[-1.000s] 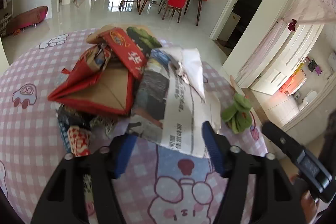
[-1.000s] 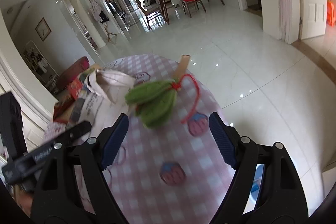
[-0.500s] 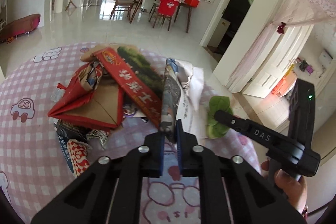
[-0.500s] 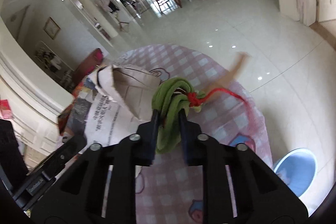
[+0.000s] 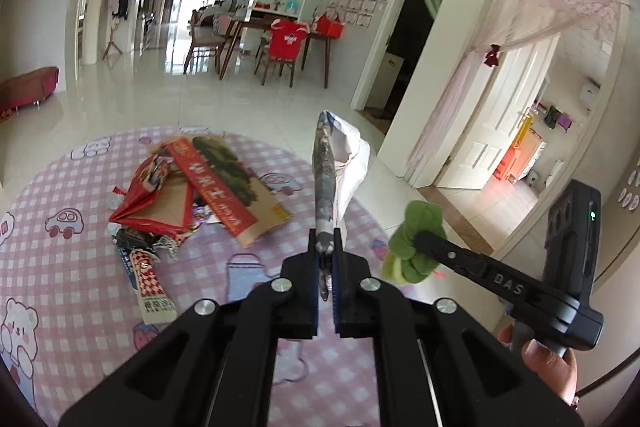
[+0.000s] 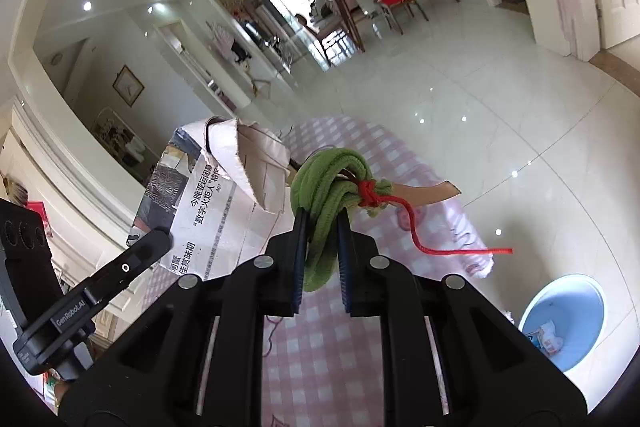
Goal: Collect trash
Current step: 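Drop the newspaper into the blue bucket with left while right carries the green rope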
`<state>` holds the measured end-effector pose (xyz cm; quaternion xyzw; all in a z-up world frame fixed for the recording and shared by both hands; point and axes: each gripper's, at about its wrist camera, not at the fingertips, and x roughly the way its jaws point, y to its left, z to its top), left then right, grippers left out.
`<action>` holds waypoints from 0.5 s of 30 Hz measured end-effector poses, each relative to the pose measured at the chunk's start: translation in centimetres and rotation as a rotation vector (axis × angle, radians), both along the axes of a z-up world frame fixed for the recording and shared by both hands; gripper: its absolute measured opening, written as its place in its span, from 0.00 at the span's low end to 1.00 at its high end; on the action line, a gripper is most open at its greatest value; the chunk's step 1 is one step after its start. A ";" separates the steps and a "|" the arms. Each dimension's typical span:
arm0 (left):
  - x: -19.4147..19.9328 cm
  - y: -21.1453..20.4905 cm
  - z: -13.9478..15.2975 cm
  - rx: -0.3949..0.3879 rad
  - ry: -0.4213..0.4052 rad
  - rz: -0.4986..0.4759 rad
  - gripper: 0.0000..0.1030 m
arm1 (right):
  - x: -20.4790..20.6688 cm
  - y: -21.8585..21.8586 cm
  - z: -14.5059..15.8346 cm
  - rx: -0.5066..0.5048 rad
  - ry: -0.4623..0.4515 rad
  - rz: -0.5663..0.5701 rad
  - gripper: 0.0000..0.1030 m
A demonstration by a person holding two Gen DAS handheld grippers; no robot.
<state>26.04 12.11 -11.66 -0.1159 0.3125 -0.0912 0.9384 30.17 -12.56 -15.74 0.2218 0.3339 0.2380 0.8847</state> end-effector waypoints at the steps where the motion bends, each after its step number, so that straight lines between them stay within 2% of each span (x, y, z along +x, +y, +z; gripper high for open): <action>1: -0.5 -0.6 0.5 -0.001 -0.007 -0.015 0.04 | -0.5 -0.7 0.3 0.002 -0.009 -0.011 0.14; 5: -1.6 -3.9 1.6 0.011 -0.024 -0.074 0.04 | -3.4 -4.4 0.9 0.019 -0.043 -0.062 0.14; 8: -2.0 -7.5 1.4 0.022 -0.012 -0.134 0.04 | -5.2 -7.6 0.7 0.023 -0.053 -0.113 0.14; 12: -1.5 -12.6 0.1 0.040 0.030 -0.228 0.04 | -7.3 -11.8 -0.2 0.009 -0.058 -0.197 0.14; 15: -0.7 -16.6 -1.9 0.049 0.077 -0.298 0.04 | -8.1 -14.6 -1.5 -0.007 -0.048 -0.265 0.14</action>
